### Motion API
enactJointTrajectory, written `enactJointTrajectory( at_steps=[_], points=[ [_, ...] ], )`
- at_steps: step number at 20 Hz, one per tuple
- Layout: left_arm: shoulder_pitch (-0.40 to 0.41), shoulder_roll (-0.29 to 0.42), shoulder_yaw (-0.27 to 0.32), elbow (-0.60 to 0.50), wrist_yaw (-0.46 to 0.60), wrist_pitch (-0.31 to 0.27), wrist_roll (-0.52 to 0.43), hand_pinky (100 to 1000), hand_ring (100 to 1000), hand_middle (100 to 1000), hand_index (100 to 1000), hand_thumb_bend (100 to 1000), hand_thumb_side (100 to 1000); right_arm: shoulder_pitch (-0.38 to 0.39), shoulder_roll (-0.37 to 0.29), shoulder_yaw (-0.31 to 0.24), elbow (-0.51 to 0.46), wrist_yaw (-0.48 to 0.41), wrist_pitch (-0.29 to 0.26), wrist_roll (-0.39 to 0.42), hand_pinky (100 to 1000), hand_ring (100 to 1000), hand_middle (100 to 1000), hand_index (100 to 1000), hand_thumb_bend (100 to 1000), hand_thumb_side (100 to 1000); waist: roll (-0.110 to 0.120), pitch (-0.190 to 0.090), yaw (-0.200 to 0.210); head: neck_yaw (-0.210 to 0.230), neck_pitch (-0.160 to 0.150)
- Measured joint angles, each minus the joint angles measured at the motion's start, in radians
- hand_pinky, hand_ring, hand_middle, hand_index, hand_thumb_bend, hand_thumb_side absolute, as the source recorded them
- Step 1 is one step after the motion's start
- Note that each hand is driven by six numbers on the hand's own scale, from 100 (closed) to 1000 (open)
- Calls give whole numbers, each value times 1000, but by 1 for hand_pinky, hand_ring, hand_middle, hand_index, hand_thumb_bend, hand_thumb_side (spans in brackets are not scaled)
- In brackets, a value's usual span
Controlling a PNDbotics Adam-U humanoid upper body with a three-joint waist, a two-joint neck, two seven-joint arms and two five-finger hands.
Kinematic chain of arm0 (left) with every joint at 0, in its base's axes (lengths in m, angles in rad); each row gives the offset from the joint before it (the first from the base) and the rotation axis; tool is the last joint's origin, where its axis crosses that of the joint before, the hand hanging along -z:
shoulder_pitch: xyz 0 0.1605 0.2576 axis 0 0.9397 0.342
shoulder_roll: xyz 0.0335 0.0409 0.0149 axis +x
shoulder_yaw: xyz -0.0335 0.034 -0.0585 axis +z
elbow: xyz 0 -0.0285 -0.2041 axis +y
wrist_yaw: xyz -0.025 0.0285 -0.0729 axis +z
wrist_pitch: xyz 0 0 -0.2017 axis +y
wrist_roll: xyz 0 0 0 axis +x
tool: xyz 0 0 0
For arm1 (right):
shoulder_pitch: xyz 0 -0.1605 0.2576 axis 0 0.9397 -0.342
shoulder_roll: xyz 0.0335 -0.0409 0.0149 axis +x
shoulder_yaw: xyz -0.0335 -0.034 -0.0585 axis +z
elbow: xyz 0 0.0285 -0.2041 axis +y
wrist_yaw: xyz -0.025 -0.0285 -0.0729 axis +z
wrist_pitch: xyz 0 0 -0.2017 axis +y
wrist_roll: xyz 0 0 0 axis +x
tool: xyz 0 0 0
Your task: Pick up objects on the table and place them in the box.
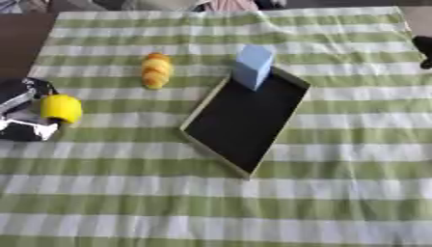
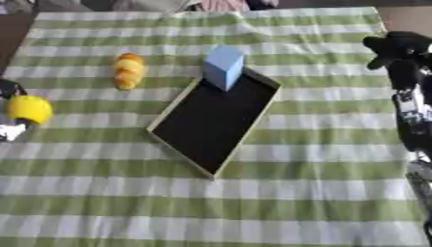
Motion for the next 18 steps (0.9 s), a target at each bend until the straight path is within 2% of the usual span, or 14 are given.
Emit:
enactJointTrajectory(
  at_steps=[5, 9, 13, 18],
  points=[
    [-14, 1, 15, -118, 0, -52, 70, 599, 643, 509, 606, 100, 149, 9, 0, 0, 0, 7, -2, -5, 958, 826, 519, 782, 100, 470, 0, -1, 5, -3, 1],
    [-104, -26, -5, -224, 12, -110, 94, 588, 620, 492, 607, 100, 153, 14, -6, -1, 0, 10, -19, -16, 952, 825, 523, 782, 100, 470, 0, -14, 12, -5, 3],
    [-205, -142, -50, -251, 31, -164, 35, 585, 615, 492, 609, 100, 200, 23, -36, -7, 0, 10, -51, -30, 948, 825, 524, 783, 100, 470, -7, -22, 15, -8, 11],
    [-259, -320, -75, -178, 13, -206, -77, 580, 608, 488, 611, 100, 279, 45, -84, -7, 0, 9, -92, -38, 943, 825, 524, 783, 100, 470, -18, -26, 20, -26, 13]
  ],
)
